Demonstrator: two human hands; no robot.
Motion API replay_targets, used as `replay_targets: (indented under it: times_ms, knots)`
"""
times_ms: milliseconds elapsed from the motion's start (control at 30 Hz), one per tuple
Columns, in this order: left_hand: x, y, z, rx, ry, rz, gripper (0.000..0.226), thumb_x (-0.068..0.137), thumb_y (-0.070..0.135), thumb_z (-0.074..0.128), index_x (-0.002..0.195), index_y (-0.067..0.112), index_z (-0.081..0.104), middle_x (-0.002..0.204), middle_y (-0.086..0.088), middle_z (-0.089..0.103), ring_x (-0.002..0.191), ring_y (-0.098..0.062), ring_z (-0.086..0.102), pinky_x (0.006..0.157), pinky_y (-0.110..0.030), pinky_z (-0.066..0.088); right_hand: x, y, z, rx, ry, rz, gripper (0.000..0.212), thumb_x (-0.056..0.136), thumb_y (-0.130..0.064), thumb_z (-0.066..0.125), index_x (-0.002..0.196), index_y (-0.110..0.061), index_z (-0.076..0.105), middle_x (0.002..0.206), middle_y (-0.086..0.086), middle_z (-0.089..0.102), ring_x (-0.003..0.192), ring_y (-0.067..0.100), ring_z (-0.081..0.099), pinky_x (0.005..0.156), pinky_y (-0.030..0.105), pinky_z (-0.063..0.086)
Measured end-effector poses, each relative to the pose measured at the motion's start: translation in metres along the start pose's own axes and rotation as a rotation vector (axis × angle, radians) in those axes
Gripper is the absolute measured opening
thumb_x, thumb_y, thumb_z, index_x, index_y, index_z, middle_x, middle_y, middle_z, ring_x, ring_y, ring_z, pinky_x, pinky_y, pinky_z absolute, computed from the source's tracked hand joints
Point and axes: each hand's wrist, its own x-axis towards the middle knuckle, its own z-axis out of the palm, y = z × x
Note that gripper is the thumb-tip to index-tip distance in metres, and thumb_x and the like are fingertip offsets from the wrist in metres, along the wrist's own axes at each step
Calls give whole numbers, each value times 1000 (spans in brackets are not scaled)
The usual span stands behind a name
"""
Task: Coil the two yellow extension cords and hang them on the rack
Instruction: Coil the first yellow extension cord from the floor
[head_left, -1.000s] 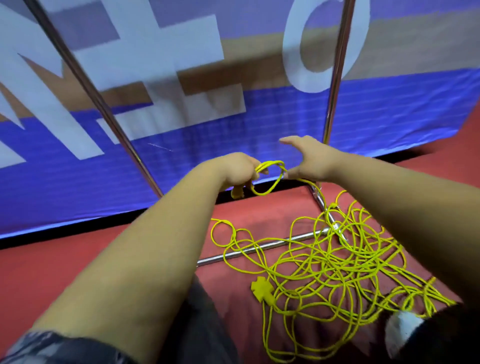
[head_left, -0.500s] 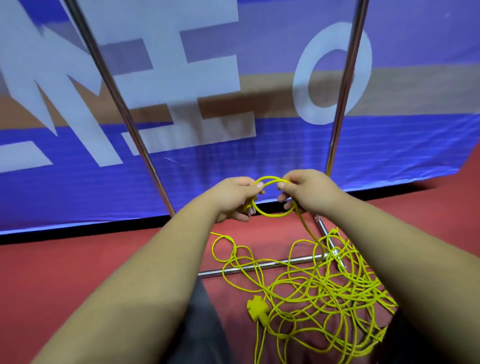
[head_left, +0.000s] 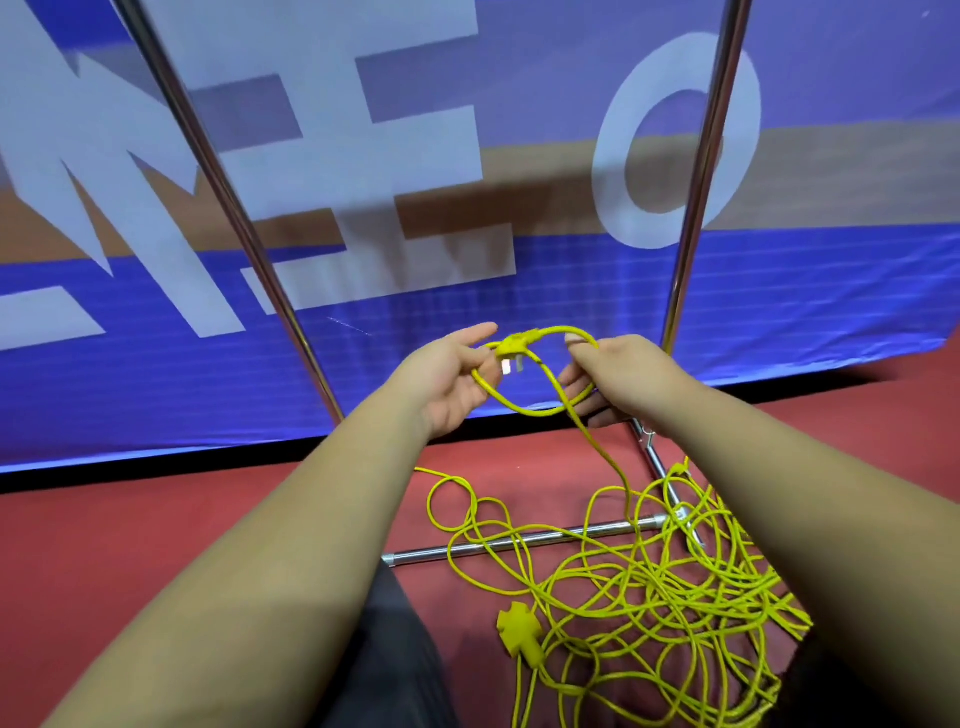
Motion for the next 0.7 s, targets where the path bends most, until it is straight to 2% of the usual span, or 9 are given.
replay_targets:
  times_ms: [67, 133, 200, 300, 433, 533, 633, 700]
  knots:
    - [3, -1, -3, 132, 39, -33, 45, 101, -12, 42, 129, 13, 66, 116, -20, 70, 83, -22, 74, 69, -30, 63, 0, 0, -5, 71, -17, 20, 62, 108, -57, 46, 103, -2, 74, 79, 11, 77, 73, 33, 78, 83, 54, 65]
    - [5, -6, -5, 422, 65, -41, 40, 101, -9, 44, 122, 14, 70, 115, -17, 67, 75, -18, 69, 70, -31, 63, 0, -1, -10, 105, -19, 28, 63, 110, -56, 43, 104, -1, 72, 82, 14, 79, 70, 34, 77, 77, 53, 67]
    - [5, -11, -4, 637, 34, -47, 29, 101, -1, 54, 117, 13, 72, 107, -11, 70, 67, -14, 62, 69, -31, 61, 1, -2, -14, 107, -18, 47, 64, 111, -56, 41, 103, -1, 72, 83, 17, 80, 66, 33, 77, 70, 49, 67]
    - [3, -16, 2, 865, -59, 24, 20, 101, 14, 60, 107, 21, 78, 92, 2, 73, 67, -13, 58, 68, -32, 55, 5, -1, -16, 72, 0, 71, 66, 110, -59, 39, 100, -2, 73, 79, 17, 79, 64, 31, 76, 68, 45, 66]
    - [2, -17, 14, 849, -34, 182, 28, 96, 11, 57, 100, 27, 79, 88, 2, 70, 76, -14, 63, 74, -34, 54, 10, 7, -21, 38, 46, 136, 54, 111, -44, 44, 100, -1, 74, 71, 12, 78, 67, 25, 78, 73, 42, 64]
    - [5, -17, 12, 837, 62, 239, 23, 97, 19, 59, 103, 30, 79, 90, 3, 65, 81, -16, 59, 74, -34, 55, 12, 14, -27, 64, 78, 181, 39, 110, -32, 51, 106, -1, 73, 76, 11, 77, 65, 20, 76, 61, 36, 64]
    - [8, -14, -1, 796, 125, 182, 15, 99, 24, 66, 108, 33, 75, 98, -3, 65, 81, -21, 62, 77, -38, 61, 12, 17, -31, 84, 88, 172, 28, 107, -29, 60, 112, -4, 73, 91, 9, 73, 66, 18, 71, 56, 33, 63]
    - [9, -12, -13, 914, 33, 131, 33, 97, 12, 68, 121, 34, 70, 99, -7, 70, 81, -22, 67, 82, -44, 65, 12, 16, -31, 125, 83, 107, 22, 106, -25, 64, 114, -6, 72, 96, 11, 68, 67, 19, 68, 61, 34, 65]
